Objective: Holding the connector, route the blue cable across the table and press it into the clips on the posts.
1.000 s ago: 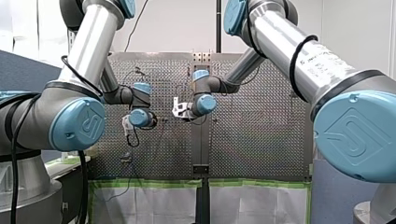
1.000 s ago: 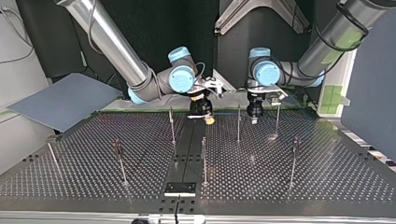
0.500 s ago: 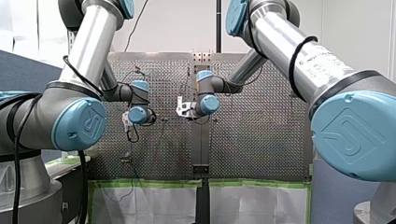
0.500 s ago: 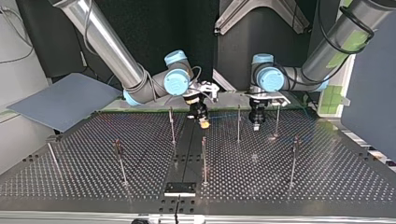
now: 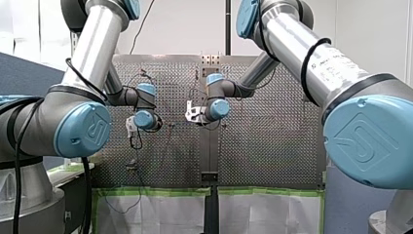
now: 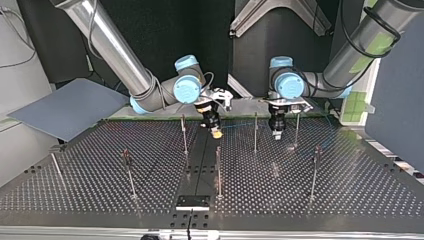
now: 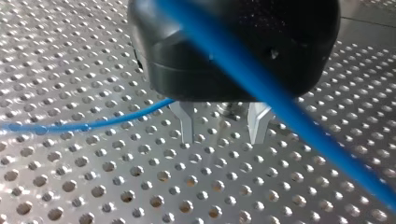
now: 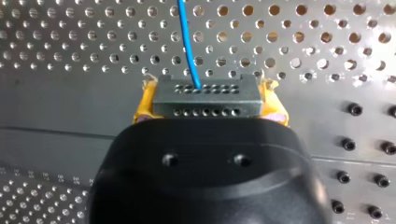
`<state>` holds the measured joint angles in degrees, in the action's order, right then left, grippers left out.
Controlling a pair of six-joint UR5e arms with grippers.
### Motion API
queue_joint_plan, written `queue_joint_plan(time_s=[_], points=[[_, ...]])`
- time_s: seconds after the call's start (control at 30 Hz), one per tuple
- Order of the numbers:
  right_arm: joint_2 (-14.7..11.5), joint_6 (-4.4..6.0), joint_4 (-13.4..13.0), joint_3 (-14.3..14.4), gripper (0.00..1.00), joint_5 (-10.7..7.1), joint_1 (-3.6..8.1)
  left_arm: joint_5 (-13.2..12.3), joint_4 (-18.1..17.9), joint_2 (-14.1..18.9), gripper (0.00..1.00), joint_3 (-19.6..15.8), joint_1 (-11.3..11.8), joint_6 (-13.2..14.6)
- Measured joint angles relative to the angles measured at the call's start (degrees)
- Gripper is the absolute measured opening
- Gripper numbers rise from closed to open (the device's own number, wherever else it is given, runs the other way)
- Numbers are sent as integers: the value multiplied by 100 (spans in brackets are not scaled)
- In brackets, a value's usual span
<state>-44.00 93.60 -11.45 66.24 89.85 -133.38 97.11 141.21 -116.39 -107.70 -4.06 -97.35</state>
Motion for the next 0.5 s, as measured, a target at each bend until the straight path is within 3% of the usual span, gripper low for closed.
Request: queue_joint_plan(time_s=[0.27,0.5], points=[[0,2,2,0,0,1,49,267,292,51,100,-123,-150,250],[0,2,9,0,0,-2,93,480,584,325,100,-441,-355,429]])
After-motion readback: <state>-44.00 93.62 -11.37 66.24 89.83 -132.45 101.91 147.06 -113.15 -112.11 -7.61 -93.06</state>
